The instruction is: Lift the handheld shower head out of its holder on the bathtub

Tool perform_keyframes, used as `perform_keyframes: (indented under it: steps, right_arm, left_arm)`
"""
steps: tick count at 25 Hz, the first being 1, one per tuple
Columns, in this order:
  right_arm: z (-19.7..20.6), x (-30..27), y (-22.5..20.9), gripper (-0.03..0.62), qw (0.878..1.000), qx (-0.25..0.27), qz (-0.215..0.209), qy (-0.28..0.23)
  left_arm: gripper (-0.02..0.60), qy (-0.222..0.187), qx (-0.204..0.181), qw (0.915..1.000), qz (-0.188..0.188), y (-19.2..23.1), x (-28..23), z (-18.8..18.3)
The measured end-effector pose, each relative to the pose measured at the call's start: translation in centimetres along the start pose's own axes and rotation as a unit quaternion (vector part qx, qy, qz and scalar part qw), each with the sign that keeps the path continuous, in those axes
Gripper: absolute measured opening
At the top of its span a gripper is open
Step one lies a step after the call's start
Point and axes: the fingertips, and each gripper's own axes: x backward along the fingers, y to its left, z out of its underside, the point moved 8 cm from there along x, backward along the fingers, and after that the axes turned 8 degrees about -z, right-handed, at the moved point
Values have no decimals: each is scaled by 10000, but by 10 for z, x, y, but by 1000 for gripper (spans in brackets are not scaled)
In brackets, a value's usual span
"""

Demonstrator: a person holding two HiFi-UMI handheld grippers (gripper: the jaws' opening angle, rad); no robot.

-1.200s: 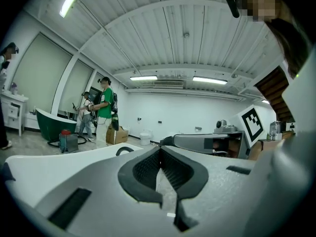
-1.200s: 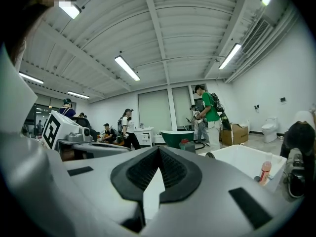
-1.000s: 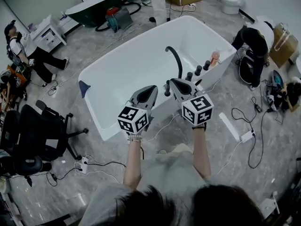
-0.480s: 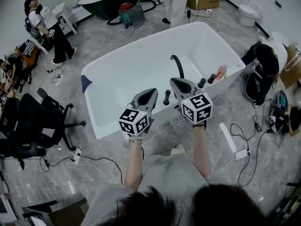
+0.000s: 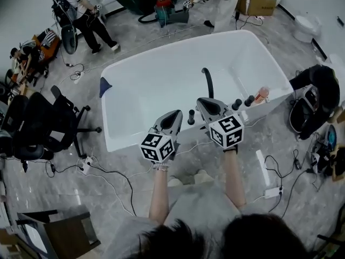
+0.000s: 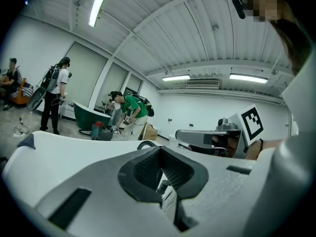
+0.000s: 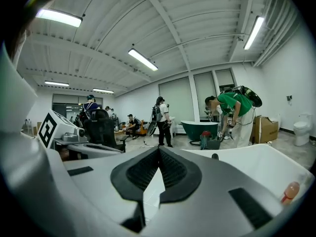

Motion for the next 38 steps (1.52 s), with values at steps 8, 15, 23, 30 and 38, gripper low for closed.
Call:
perform_keyframes:
  steps: [8,15,23,30,38]
  right_arm:
    - [26,-3,-19,0,9987,-180,-451,156]
    - [48,-21,-15,0,9963,-234,-771,284]
    - [92,-40,-29,8,9944,-198,-829,629]
    - [123,-57,-36,67,9927,-151,-843,854]
    - [154,-64,-43,115,9906,-268,-926,968]
  left_arm:
    - [5,147,115,9991,-390,-12,-5,19]
    - [5,498,2,9979,-422,0,-6,29]
    - [5,723,197,9963,-432,19,-23,63]
    - [5,891,284,9949,-388,36,-36,91]
    - [5,1079,280,9933,-295,38,-46,121]
